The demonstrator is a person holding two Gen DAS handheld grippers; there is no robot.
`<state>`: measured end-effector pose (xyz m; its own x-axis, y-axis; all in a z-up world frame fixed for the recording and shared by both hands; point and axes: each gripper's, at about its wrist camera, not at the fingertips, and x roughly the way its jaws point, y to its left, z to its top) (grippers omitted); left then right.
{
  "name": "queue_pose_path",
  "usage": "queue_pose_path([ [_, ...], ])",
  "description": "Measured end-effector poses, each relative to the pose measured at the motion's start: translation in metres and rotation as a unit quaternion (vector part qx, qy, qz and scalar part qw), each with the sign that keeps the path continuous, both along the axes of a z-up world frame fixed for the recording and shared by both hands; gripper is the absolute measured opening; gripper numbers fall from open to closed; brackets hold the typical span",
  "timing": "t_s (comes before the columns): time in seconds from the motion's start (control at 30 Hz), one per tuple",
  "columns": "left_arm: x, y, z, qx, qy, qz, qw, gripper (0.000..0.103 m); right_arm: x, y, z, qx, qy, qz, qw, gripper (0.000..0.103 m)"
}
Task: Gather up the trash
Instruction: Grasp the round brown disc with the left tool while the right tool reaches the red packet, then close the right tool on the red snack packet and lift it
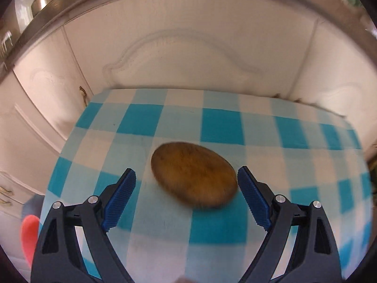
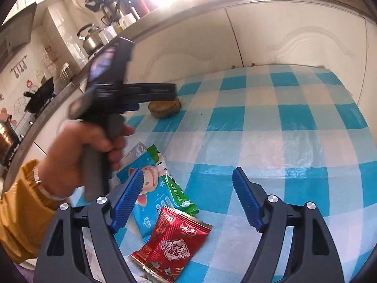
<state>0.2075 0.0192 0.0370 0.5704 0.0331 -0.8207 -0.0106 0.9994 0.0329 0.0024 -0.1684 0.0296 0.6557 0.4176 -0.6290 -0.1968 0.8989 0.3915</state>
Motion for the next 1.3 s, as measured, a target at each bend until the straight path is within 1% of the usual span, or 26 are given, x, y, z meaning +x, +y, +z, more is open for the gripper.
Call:
queue_pose_path([
  [0.03, 0.006, -0.002, -0.003, 0.009, 0.004, 0.005, 0.9999, 0.089, -0.002, -0.002, 0.0, 0.005, 0.0, 0.0, 1.0, 0.078],
  [0.1, 0.014, -0.004, -0.007, 0.015, 0.011, 0.009, 0.9998, 0.089, -0.004, -0.007, 0.0, 0.015, -0.001, -0.002, 1.0, 0.078],
  [0.2, 0.019, -0.008, -0.013, 0.031, 0.021, 0.007, 0.9993, 0.088, -0.008, -0.015, -0.001, 0.032, 0.004, -0.005, 0.999, 0.078],
  [0.23, 0.018, -0.008, -0.015, 0.026, 0.023, 0.003, 0.9994, 0.083, -0.009, -0.018, -0.001, 0.039, 0.006, -0.007, 0.999, 0.078],
  [0.37, 0.014, -0.003, -0.015, 0.017, 0.016, -0.004, 0.9997, 0.082, -0.016, -0.023, -0.003, 0.041, 0.012, -0.013, 0.999, 0.078],
  [0.5, 0.005, -0.001, -0.015, 0.014, 0.012, -0.017, 0.9997, 0.082, -0.027, -0.021, -0.007, 0.037, 0.02, -0.007, 0.999, 0.078],
  [0.6, -0.003, 0.005, -0.013, 0.005, 0.01, -0.022, 0.9997, 0.082, -0.032, -0.014, -0.012, 0.029, 0.032, 0.005, 0.999, 0.078],
  [0.77, -0.019, 0.02, -0.011, -0.025, 0.004, -0.035, 0.9991, 0.081, -0.038, 0.0, -0.021, 0.011, 0.057, 0.014, 0.998, 0.078],
  [0.87, -0.034, 0.03, -0.009, -0.044, -0.002, -0.043, 0.9981, 0.081, -0.04, 0.014, -0.019, -0.035, 0.054, 0.007, 0.998, 0.079],
  [0.97, -0.051, 0.04, -0.002, -0.063, -0.012, -0.048, 0.9968, 0.081, -0.04, 0.025, -0.019, -0.058, 0.057, 0.011, 0.997, 0.079],
  [1.03, -0.063, 0.049, 0.002, -0.076, -0.018, -0.054, 0.9955, 0.081, -0.04, 0.031, -0.019, -0.078, 0.057, 0.008, 0.995, 0.073],
  [1.07, -0.069, 0.052, 0.004, -0.08, -0.02, -0.056, 0.995, 0.081, -0.041, 0.034, -0.019, -0.088, 0.057, 0.007, 0.994, 0.067],
  [1.13, -0.083, 0.061, 0.007, -0.087, -0.029, -0.062, 0.9939, 0.081, -0.041, 0.037, -0.019, -0.1, 0.058, 0.007, 0.993, 0.066],
  [1.2, -0.094, 0.068, 0.009, -0.093, -0.033, -0.065, 0.993, 0.081, -0.043, 0.038, -0.019, -0.107, 0.06, 0.005, 0.992, 0.062],
  [1.3, -0.114, 0.081, 0.013, -0.1, -0.039, -0.07, 0.9917, 0.081, -0.043, 0.04, -0.017, -0.112, 0.063, 0.003, 0.992, 0.059],
])
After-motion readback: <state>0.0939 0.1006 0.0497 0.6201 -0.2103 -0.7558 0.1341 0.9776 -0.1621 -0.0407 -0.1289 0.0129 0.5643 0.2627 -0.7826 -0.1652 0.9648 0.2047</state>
